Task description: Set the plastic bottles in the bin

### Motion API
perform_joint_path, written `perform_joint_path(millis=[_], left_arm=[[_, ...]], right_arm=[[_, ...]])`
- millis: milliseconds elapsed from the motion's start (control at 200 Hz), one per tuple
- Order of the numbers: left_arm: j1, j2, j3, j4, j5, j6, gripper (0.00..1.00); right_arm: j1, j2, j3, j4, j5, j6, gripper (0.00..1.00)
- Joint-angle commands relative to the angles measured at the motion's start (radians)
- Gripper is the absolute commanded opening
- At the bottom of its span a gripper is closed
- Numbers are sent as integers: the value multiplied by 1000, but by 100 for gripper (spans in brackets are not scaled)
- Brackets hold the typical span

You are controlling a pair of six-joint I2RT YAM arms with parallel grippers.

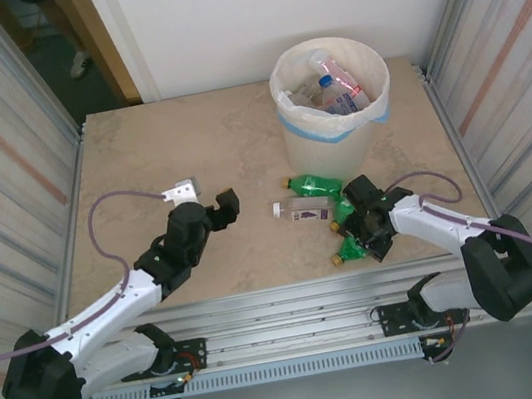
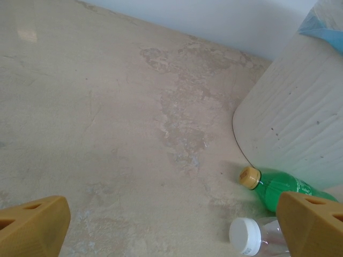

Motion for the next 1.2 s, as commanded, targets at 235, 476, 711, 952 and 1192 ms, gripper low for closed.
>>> perform_joint_path(millis=[235, 476, 711, 952, 1192], left_arm=[[7, -38, -12, -9, -25, -23, 99], [6, -40, -11, -18, -26, -24, 99], [6, -44, -10, -22, -35, -24, 99], [6, -43, -1, -25, -47, -8, 99], [6, -48, -5, -28, -59, 0, 99]], right_arm=[[-55, 16, -30, 2, 11, -84, 80], [-58, 30, -39, 34, -3, -86, 64], [-88, -5, -24, 15, -2, -111, 46], [-177, -130, 94, -148, 42, -229, 39], [-274, -225, 403, -353, 180, -441, 36]])
